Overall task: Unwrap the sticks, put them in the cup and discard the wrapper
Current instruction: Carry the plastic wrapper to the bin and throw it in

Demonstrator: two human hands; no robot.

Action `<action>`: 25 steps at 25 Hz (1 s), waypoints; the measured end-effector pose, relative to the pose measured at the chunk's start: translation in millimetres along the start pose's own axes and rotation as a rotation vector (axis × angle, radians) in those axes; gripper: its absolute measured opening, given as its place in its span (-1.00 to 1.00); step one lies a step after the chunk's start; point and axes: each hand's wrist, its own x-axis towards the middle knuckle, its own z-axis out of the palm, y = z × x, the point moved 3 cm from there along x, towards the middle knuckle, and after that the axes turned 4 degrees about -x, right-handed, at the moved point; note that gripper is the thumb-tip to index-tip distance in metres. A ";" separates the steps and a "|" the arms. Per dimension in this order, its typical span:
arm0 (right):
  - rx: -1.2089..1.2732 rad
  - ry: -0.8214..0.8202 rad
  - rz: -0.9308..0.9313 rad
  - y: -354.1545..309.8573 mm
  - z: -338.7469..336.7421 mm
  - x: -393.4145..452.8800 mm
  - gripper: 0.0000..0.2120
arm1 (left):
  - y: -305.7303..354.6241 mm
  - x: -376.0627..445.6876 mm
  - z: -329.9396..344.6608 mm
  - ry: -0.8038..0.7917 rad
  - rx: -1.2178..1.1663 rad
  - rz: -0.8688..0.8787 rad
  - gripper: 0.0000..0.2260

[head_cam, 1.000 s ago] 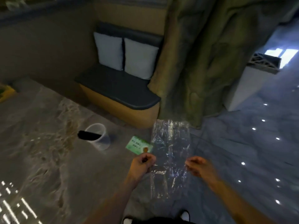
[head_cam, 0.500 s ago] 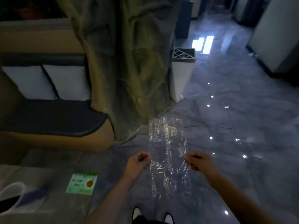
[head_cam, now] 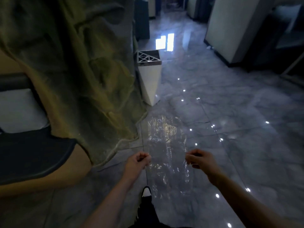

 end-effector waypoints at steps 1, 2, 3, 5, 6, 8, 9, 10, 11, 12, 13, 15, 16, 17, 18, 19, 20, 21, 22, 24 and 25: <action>0.001 0.007 0.005 -4.9 -0.1 9.2 -0.96 | 3.9 15.3 -1.5 -0.010 0.002 0.009 -0.91; -0.001 0.013 0.007 -10.4 1.0 18.0 -0.95 | 9.1 29.6 -3.6 -0.018 0.002 0.021 -0.90; -0.008 0.022 0.004 -17.2 2.7 29.2 -0.93 | 15.5 47.0 -6.1 -0.030 0.005 0.030 -0.88; -0.017 0.038 0.006 -33.5 8.5 52.9 -0.91 | 27.4 83.3 -12.9 -0.052 0.027 0.039 -0.85; -0.015 0.045 0.008 -41.9 12.6 63.6 -0.92 | 33.6 99.2 -17.2 -0.059 0.033 0.050 -0.84; -0.011 0.067 0.017 -57.7 21.7 84.5 -0.94 | 46.8 128.5 -25.4 -0.079 0.043 0.071 -0.84; -0.011 0.081 0.022 -65.9 26.9 96.2 -0.96 | 52.7 144.8 -30.2 -0.092 0.049 0.070 -0.84; -0.010 0.097 0.024 -73.1 31.3 105.9 -0.97 | 57.7 158.7 -33.5 -0.103 0.055 0.066 -0.84; -0.008 0.112 0.022 -79.7 35.0 114.6 -0.97 | 62.7 170.7 -36.2 -0.113 0.059 0.066 -0.85; -0.007 0.122 0.022 -85.8 38.3 123.9 -0.97 | 67.9 183.3 -38.8 -0.122 0.062 0.067 -0.86; -0.005 0.132 0.025 -90.5 40.7 131.4 -0.97 | 72.4 194.6 -40.4 -0.132 0.067 0.066 -0.86; 0.012 0.151 0.031 -97.4 43.9 145.7 -0.95 | 79.9 216.9 -42.8 -0.149 0.064 0.075 -0.86; 0.019 0.157 0.031 -100.5 44.6 152.4 -0.94 | 83.5 226.1 -43.1 -0.154 0.062 0.081 -0.86; 0.022 0.161 0.034 -104.4 44.7 159.7 -0.94 | 87.4 235.8 -42.8 -0.159 0.062 0.083 -0.86; 0.022 0.164 0.037 -108.5 43.9 166.6 -0.94 | 90.7 245.3 -41.4 -0.165 0.062 0.083 -0.86; 0.024 0.166 0.040 -112.6 42.3 175.0 -0.93 | 93.8 256.3 -39.3 -0.169 0.062 0.083 -0.85; 0.029 0.167 0.039 -116.1 40.4 182.8 -0.93 | 96.8 266.5 -36.6 -0.170 0.061 0.081 -0.85; 0.036 0.166 0.040 -119.1 38.2 191.1 -0.92 | 99.7 276.4 -33.7 -0.171 0.056 0.073 -0.86; 0.046 0.164 0.040 -121.5 34.7 199.9 -0.91 | 102.5 286.8 -29.9 -0.174 0.046 0.062 -0.87; 0.048 0.158 0.036 -126.1 24.5 220.8 -0.89 | 108.1 308.3 -19.1 -0.169 0.044 0.045 -0.88; 0.045 0.153 0.035 -128.0 17.9 232.5 -0.89 | 111.5 318.6 -12.6 -0.161 0.056 0.044 -0.87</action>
